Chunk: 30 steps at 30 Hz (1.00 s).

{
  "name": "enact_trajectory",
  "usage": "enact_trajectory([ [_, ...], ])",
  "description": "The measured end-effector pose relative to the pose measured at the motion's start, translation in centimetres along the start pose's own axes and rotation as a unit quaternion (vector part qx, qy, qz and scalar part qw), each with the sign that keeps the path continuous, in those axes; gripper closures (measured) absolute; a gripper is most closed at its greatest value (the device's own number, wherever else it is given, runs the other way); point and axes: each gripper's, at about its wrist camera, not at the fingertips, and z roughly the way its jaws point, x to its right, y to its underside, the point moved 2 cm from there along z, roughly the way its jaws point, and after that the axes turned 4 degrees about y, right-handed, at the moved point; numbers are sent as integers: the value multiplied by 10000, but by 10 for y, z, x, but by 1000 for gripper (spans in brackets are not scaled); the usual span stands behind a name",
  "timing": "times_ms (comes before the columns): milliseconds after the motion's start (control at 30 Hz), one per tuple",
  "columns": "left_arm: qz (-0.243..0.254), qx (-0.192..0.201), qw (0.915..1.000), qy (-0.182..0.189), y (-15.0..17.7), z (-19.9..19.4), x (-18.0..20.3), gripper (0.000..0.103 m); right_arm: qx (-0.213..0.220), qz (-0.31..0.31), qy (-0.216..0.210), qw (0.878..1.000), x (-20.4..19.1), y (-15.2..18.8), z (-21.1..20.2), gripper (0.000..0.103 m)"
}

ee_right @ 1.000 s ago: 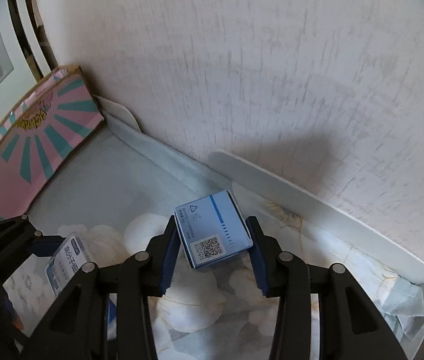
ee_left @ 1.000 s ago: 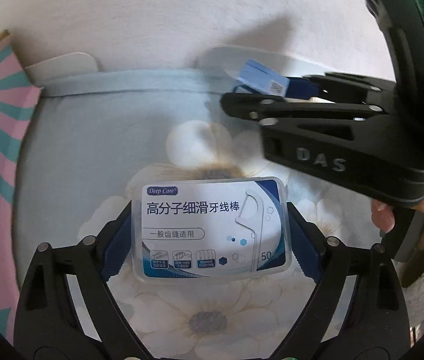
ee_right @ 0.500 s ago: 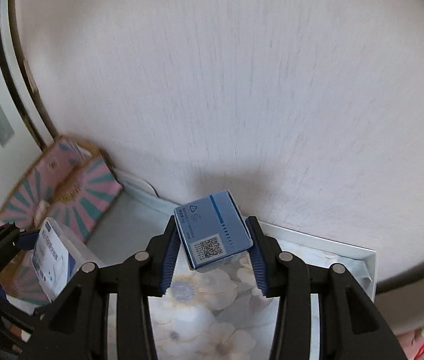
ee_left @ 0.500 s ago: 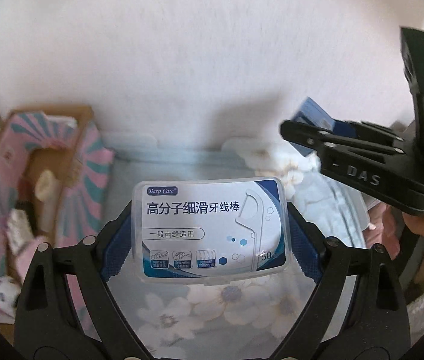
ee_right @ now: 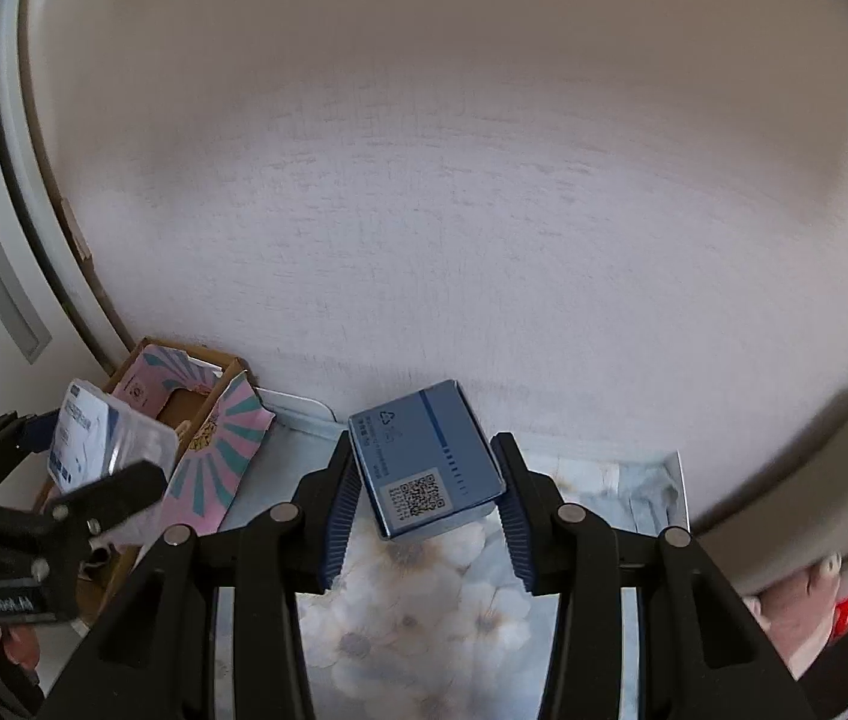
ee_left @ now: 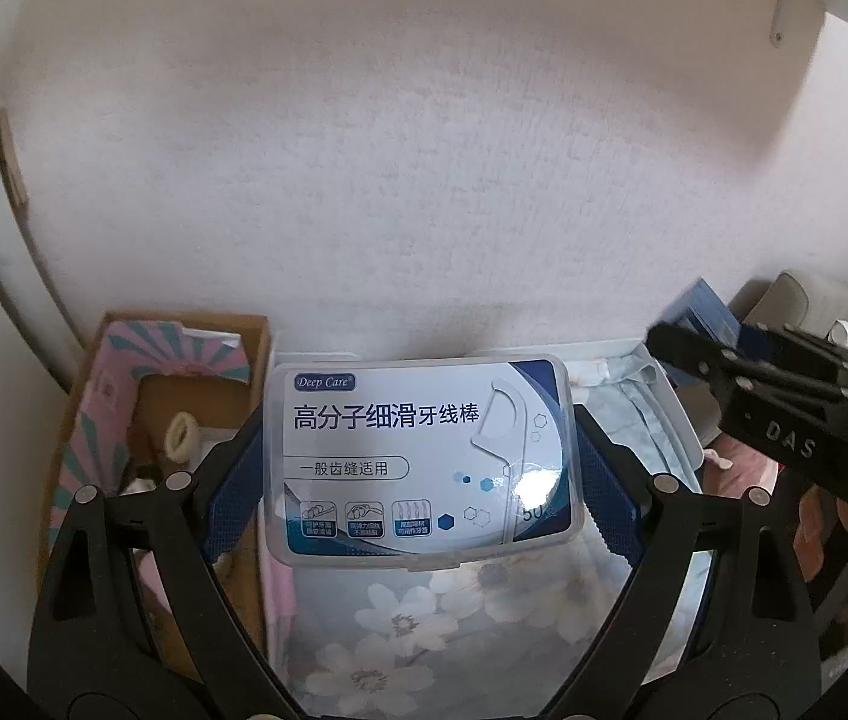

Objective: Organize objects
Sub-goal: 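Lift and carry the floss box and blue box with both tools over the cardboard box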

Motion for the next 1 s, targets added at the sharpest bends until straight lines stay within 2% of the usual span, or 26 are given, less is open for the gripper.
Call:
enact_trajectory([
  [300, 43, 44, 10000, 4, 18, -19, 1, 13, -101, 228, 107, 9996, -9, 29, -16, 63],
  [567, 32, 127, 9999, 30, 18, -28, -4, 13, 33, 241, 70, 9997, -19, 21, -21, 63],
  [733, -70, 212, 9997, -65, 16, -35, -17, 13, 135, 49, -101, 9998, -43, 10, -18, 63],
  [1000, -434, 356, 9972, -497, 23, -56, -53, 13, 252, -422, -645, 9967, -87, -3, -21, 63],
])
